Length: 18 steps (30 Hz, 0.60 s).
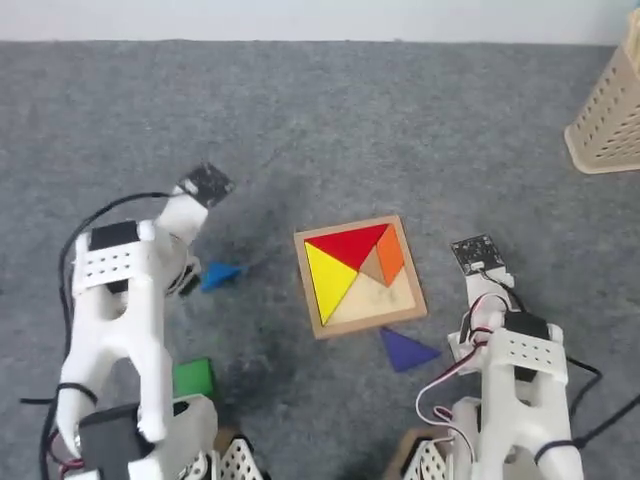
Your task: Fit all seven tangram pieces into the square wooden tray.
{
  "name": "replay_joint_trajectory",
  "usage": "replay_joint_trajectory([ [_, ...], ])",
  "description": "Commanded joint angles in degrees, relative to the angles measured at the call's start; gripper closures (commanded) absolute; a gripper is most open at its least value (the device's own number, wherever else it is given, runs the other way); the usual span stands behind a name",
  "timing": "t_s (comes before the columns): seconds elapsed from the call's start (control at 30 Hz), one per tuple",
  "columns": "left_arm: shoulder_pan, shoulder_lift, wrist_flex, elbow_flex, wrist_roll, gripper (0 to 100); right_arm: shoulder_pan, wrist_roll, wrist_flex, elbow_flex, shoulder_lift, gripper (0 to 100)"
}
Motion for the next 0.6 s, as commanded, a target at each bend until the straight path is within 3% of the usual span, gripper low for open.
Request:
replay_joint_trajectory([
  [0.0, 0.0, -0.62, 11.96, -4.0, -1.23, 85, 0.13, 0.79, -1.1, -0.09, -1.71, 99.3],
  [0.13, -4.48, -0.62, 25.41, -3.47, -8.53, 85, 0.13, 0.79, -1.1, -0.09, -1.71, 99.3],
  [0.37, -25.67, 0.0, 21.01, -1.19, -20.92, 85, 0.13, 0.79, -1.1, -0.09, -1.8, 99.3],
  [0.47, -25.93, -0.44, 20.13, 5.14, -24.88, 85, 0.04, 0.88, -1.19, -0.09, -1.8, 99.3],
  [0.57, -22.59, 0.0, 14.77, 12.18, -24.26, 85, 0.04, 0.88, -1.19, -0.09, -1.8, 99.3],
])
